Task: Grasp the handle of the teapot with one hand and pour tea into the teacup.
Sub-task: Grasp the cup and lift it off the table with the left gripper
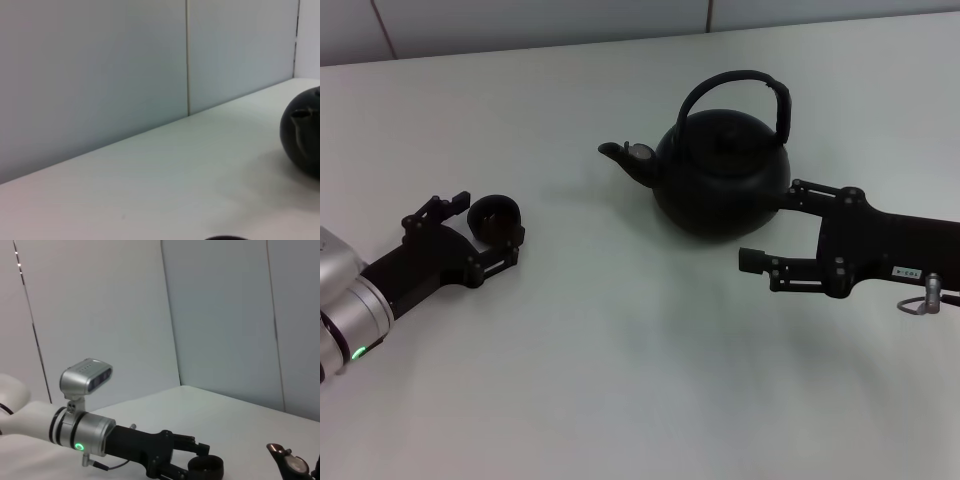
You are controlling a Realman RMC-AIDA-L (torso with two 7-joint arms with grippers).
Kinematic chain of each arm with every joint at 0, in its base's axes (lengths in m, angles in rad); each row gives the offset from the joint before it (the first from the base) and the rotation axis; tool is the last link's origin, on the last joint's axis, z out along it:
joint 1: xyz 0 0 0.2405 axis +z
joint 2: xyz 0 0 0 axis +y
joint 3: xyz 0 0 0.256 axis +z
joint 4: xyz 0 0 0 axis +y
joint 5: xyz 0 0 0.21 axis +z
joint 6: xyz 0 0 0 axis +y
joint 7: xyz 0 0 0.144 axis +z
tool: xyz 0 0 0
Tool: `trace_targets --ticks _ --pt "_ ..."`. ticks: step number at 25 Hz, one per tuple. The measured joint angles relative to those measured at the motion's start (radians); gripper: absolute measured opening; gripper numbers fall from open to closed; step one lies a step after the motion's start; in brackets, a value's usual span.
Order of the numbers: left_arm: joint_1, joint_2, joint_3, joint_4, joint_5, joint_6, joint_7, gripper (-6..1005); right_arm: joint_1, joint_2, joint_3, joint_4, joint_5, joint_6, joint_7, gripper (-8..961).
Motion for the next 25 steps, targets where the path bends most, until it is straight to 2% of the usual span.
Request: trace_targets --ticks 19,25 --pt "-0.008 0.000 0.004 -0.002 0.000 -0.034 0.000 874 -0.003 0.002 0.021 0.000 0.000 -0.013 0.000 819" --pt "-0.014 0.000 0.037 -0.003 0.000 -0.032 0.000 864 -0.003 0.002 0.025 0.000 0.000 -0.013 0.000 820"
